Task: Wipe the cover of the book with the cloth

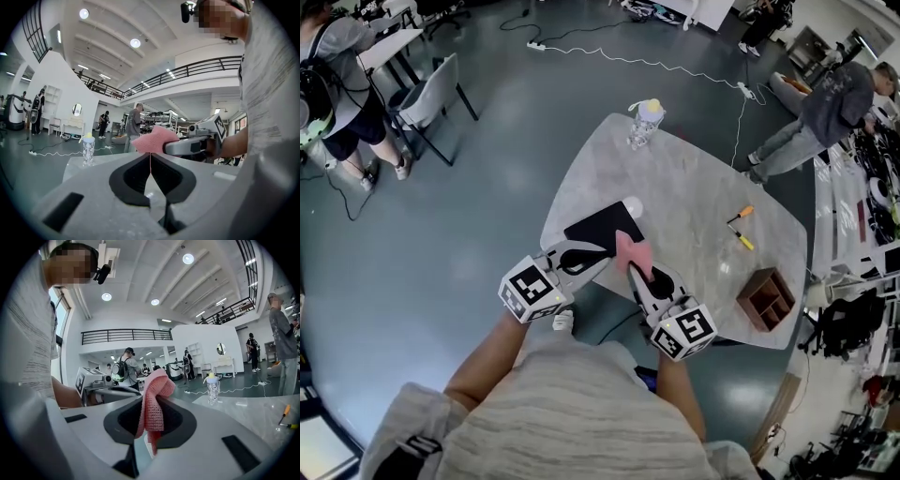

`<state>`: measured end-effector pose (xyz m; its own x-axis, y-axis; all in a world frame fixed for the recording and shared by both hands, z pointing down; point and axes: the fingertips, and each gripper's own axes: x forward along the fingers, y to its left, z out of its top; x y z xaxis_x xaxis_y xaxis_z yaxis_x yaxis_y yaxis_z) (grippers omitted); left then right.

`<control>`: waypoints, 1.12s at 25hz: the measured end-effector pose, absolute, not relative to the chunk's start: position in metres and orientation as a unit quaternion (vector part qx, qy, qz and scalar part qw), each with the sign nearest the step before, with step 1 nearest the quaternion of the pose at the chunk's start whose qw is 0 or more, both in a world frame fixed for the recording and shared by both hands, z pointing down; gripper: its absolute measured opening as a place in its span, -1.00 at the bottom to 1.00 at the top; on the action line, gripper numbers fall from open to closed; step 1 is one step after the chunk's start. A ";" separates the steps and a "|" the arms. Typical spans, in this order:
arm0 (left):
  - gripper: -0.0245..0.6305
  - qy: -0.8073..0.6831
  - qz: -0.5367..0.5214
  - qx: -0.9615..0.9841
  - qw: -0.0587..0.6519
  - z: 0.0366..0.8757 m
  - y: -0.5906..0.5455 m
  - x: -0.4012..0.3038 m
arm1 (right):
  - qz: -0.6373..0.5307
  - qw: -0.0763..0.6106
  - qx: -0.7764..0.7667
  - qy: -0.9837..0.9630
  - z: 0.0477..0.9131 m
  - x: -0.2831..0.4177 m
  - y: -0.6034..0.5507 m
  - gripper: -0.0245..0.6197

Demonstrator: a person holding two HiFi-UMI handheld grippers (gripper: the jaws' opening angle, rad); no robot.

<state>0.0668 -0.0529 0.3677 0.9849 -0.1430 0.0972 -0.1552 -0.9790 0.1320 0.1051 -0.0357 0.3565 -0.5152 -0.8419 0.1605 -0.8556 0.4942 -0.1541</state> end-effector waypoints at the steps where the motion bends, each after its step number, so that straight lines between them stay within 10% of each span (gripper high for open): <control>1: -0.87 -0.073 0.046 0.994 0.074 0.371 -0.057 0.068 | 0.109 0.036 0.492 -0.863 0.359 0.107 -0.042 -0.77; 28: -0.87 -0.084 0.106 0.979 0.152 0.481 -0.105 0.109 | 0.129 0.216 0.559 -0.790 0.539 0.199 -0.198 -0.77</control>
